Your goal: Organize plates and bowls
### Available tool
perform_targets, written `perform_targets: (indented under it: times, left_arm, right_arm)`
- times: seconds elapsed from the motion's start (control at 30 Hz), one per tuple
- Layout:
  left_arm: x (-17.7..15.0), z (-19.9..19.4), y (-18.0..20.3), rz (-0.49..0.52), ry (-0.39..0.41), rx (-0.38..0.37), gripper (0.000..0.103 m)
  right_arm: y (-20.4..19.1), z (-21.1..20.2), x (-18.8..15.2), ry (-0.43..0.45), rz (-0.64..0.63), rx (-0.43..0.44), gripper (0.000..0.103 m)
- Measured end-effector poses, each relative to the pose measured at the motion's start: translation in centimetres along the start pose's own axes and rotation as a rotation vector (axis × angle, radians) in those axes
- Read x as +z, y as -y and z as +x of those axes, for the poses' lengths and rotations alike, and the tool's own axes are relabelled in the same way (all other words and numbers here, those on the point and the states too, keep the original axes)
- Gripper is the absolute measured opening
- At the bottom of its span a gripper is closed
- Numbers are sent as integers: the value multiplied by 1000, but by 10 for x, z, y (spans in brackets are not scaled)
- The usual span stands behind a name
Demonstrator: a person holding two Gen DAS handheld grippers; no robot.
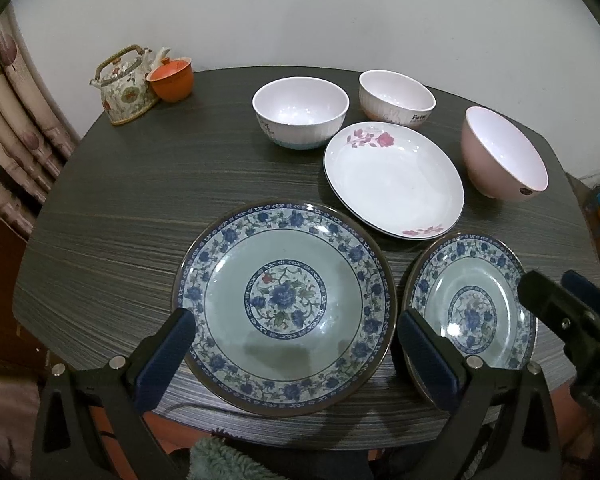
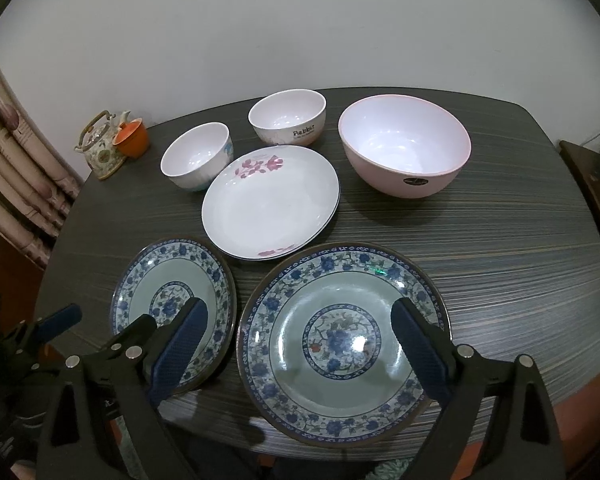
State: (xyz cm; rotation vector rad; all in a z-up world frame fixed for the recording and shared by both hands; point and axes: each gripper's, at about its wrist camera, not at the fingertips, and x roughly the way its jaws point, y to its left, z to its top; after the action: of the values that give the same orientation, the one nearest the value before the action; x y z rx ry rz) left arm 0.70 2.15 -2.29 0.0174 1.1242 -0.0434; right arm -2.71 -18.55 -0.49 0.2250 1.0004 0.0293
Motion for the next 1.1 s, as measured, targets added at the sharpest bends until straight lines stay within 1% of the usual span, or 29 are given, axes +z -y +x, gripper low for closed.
perform_targets:
  times: [0.1,0.13,0.23,0.33,0.4,0.43,0.47,0.53,0.63,0.67,0.73,0.77,0.83,0.97,1.1]
  left_arm:
    - [3,1,-13,-33,-9,-17,103]
    - [4,1,-17,-46,-11,-24,103]
    - [7,2,-34,-84,-16,-44,101]
    - [9,4,-51,-122,-31,-59,97]
    - [9,6,-63,-150,-41,-71,89]
    - [10,7,-69,-165,-48,-76,87]
    - [10,10,-76,-186,-58,-84,84]
    - [10,14,-91,-223,-75,-111,78]
    - [10,22,-108,-276,-106,-146,73]
    - [10,24,-114,-297,-115,-160,69]
    - [9,30,-125,-335,-128,-196,67]
    - [9,33,-129,-348,-135,-204,67]
    - [7,37,-134,-368,-145,-227,66]
    - [3,47,-143,-393,-176,-266,66]
    - [0,56,-147,-408,-197,-269,66]
  right_arm:
    - [0,1,1,-4,-6,21,87]
    - [0,2,2,-9,-7,38,84]
    - [-1,6,4,-19,-20,80,81]
    - [-2,13,6,-52,-17,168,74]
    - [-2,22,9,-90,-8,224,70]
    - [-4,25,9,-100,-8,245,69]
    - [-5,29,9,-115,-13,262,68]
    - [-9,38,11,-148,-19,287,62]
    - [-14,50,16,-189,-21,343,57]
    - [-15,54,18,-203,-15,366,57]
    - [-18,62,22,-231,-14,399,52]
    - [-19,65,23,-243,-11,403,51]
    - [-23,74,28,-263,-19,428,45]
    - [-29,89,32,-298,-36,421,40]
    - [-34,106,37,-333,-42,417,38]
